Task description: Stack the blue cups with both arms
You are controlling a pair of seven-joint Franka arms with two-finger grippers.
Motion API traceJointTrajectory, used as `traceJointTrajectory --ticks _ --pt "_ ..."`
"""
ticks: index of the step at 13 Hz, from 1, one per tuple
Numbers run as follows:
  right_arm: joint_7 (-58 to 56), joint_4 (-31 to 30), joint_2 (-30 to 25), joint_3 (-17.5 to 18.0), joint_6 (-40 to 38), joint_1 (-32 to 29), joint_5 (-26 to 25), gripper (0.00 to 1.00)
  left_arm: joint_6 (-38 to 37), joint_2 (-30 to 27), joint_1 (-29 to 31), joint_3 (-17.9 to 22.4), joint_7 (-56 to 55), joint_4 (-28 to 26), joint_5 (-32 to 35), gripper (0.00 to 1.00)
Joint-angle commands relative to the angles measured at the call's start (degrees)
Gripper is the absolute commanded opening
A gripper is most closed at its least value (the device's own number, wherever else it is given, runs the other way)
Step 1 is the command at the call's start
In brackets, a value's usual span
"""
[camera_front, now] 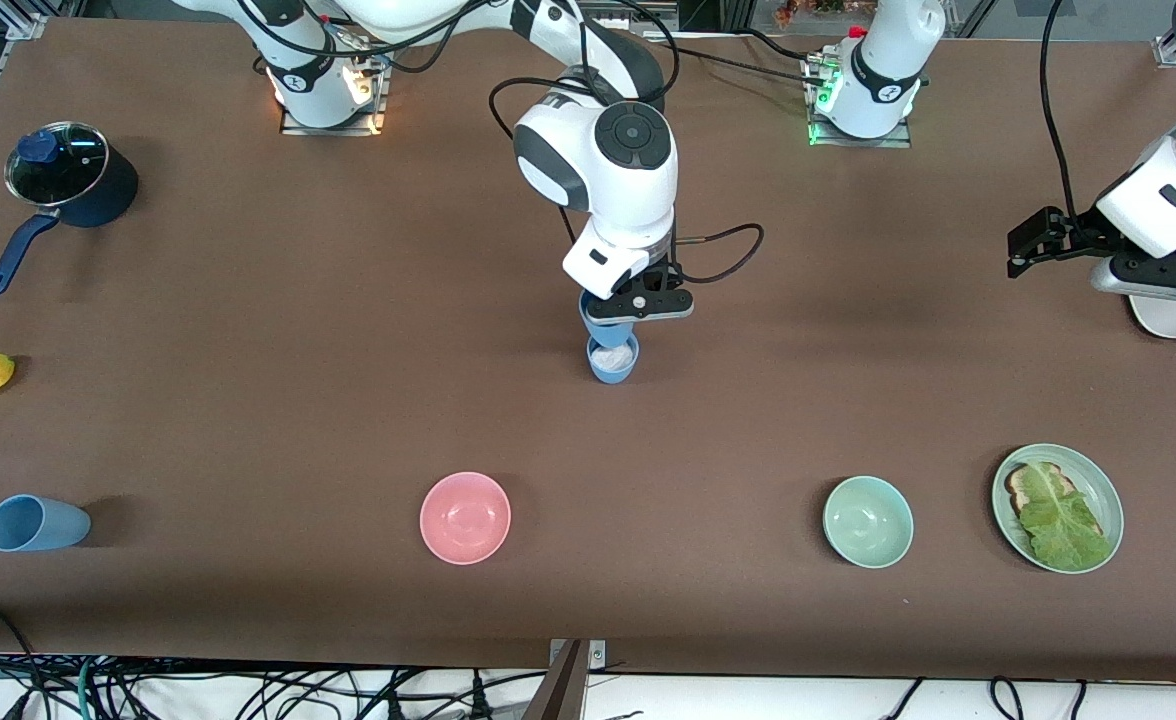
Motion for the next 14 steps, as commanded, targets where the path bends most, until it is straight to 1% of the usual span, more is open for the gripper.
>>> traceJointTrajectory --ticks 1,3,7,9,14 --pt "0.2 3.8 1.9 -0.5 -0.1 0.7 -0.9 0.00 0.6 -1.4 -0.7 0.7 1.2 -0.6 1.1 1.00" --pt "0.1 5.0 2.0 -0.5 0.1 0.2 -0.9 0.00 -0.6 -1.1 -0.6 0.7 1.1 1.5 0.8 1.00" --pt "0.0 5.0 2.0 -0.7 0.6 -0.2 -0.9 0.00 -1.0 -1.2 -0.5 0.6 0.8 2.2 0.5 1.00" --pt "0.0 5.0 2.6 -1.6 1.6 -0.2 -0.9 0.00 -2.6 -1.0 -0.5 0.6 0.9 4.1 0.4 1.00" --pt "0.0 5.0 3.4 -1.7 2.0 -0.2 -0.9 0.00 -3.0 -1.0 -0.4 0.6 0.9 4.5 0.4 1.00"
